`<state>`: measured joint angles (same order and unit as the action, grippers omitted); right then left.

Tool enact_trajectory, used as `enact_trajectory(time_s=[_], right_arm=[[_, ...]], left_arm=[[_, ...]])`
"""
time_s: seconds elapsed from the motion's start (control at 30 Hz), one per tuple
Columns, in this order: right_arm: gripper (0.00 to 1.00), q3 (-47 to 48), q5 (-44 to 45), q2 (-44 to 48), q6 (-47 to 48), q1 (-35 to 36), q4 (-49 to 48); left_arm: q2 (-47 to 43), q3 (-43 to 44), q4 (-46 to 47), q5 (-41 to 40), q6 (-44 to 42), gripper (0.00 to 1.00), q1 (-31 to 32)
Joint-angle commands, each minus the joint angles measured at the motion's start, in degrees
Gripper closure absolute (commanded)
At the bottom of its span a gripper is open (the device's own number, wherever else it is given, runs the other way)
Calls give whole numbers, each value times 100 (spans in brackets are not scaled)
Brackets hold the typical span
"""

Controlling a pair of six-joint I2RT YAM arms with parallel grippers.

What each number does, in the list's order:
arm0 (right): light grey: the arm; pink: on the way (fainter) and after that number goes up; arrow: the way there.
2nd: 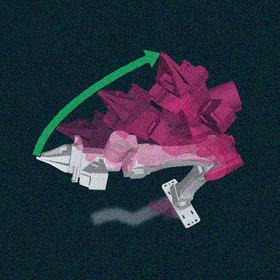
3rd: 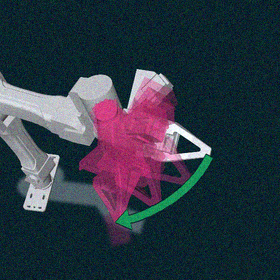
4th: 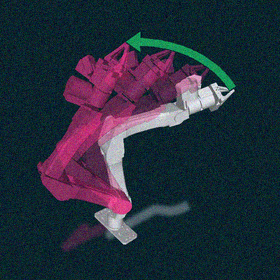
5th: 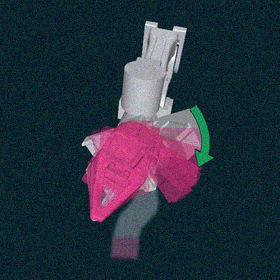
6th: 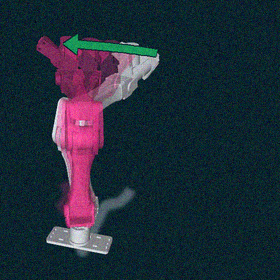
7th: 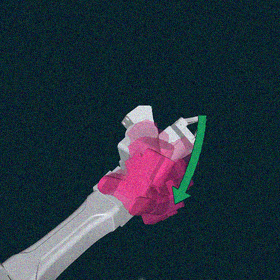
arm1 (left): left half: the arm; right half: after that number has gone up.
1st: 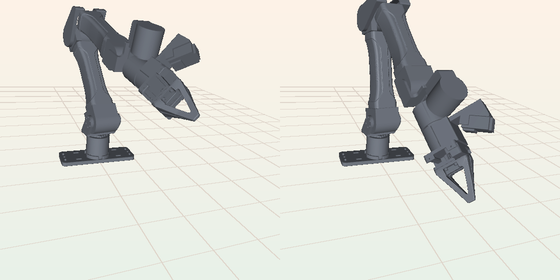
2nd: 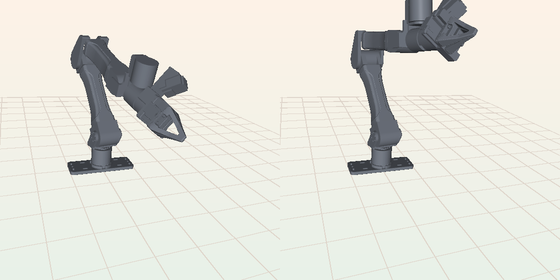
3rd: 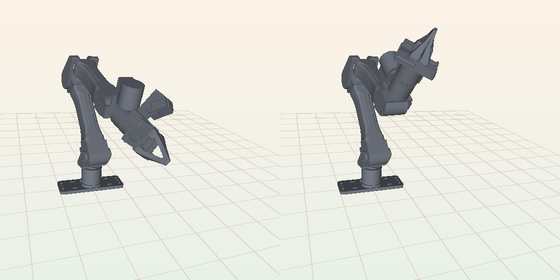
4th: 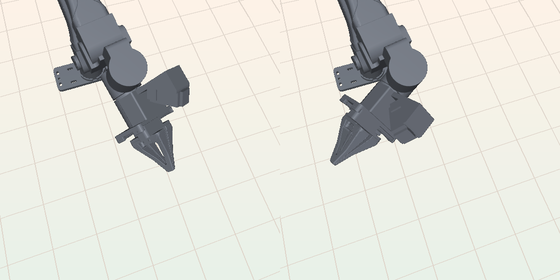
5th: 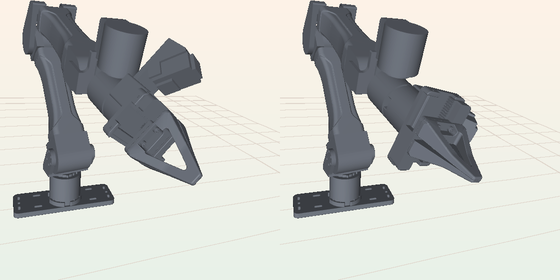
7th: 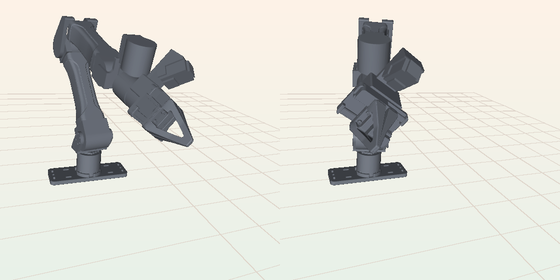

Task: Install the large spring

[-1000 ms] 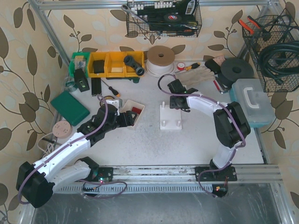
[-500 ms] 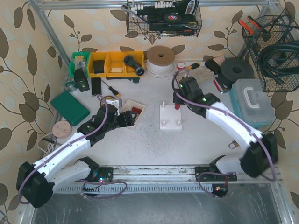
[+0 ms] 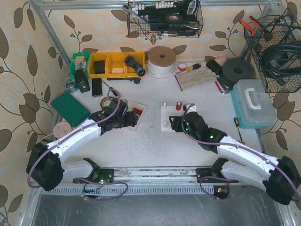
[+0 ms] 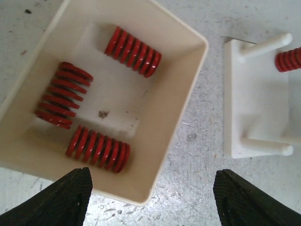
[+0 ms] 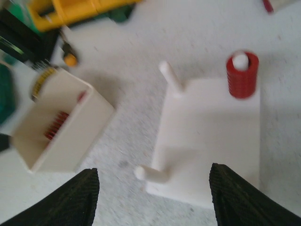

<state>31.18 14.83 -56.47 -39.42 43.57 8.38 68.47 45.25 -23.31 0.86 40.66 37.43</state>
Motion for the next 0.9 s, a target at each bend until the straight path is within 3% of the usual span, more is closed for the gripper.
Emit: enact_trajectory(time_s=[0.0,0.27,0.43,0.57,0.8,0.87], right_arm=[[34,-242,183,597,-8,47,-873],[9,-404,-87,907,44,-107,-828],[9,-196,-1088,447,47,-485,-753],[9,-324,-1503,386,159,-586,-1126],[8,-526,-1746,403,60,-719,-1514],[0,-469,-1821,274,41,-747,-1506]], left_arm=[[65,403,-556,-474,249,26,-51],[590,1325,-1490,-932,372,29,-45],[1306,2164,-2122,-1106,36,30,-57],[2070,2754,-2588,-920,-339,39,-60],[2200,2709,-2533,-946,-1103,39,-60],[2082,2608,-2444,-966,-1174,38,-57]])
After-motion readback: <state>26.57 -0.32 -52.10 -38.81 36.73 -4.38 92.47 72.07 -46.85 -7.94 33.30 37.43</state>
